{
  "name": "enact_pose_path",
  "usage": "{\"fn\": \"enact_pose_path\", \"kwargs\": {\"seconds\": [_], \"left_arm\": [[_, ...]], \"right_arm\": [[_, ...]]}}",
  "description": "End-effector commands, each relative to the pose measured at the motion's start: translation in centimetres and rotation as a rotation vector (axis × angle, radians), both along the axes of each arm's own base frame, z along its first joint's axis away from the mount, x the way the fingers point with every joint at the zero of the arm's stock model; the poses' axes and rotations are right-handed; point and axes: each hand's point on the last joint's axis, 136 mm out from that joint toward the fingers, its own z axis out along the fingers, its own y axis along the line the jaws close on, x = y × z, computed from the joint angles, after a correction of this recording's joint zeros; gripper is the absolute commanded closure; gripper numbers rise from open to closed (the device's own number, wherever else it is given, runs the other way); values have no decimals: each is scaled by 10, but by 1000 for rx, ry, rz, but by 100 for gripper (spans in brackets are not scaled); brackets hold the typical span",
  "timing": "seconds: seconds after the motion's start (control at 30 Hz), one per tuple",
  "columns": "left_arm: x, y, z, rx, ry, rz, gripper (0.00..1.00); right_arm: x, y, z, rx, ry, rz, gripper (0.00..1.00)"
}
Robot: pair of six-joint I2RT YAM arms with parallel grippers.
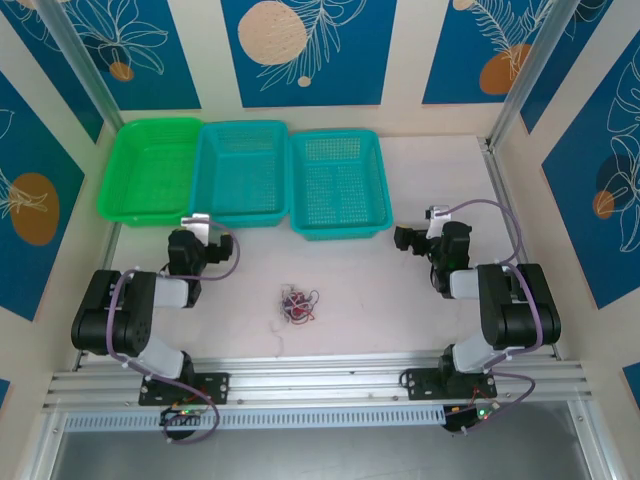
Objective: Untangle the cables
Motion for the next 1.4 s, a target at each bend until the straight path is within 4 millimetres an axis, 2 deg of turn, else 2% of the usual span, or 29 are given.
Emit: {"fn": "enact_pose_path", "kwargs": {"seconds": [0.0,0.6,0.73,0.83,0.9,0.93,1.07,1.2,1.3,1.37], "left_arm": [[7,-5,11,-4,-33,-25,0],[7,-5,11,-3,-35,-24,0],[1,3,27,5,-57,28,0],[-12,18,44,0,-65,137,0],[-21,22,57,-44,-51,178,0],[-26,22,64,-81,-40,194,0],[-48,5,90,-261,18,182,3],[-74,-36,105,-475,124,70,9],[-101,-74,104,-534,247,-30,10],[-122,-101,97,-533,331,-90,10]], "right_arm": [[8,-1,17,-17,-60,0,1],[8,-2,19,-12,-66,1,1],[4,-18,42,-29,-5,-135,0],[-13,-31,63,128,134,-282,0],[-26,-19,74,213,176,-256,1],[-34,-7,81,254,193,-211,1],[-68,34,99,383,289,-79,3],[-99,75,111,438,407,77,6],[-121,108,116,489,514,200,7],[-136,131,116,508,583,269,5]]}}
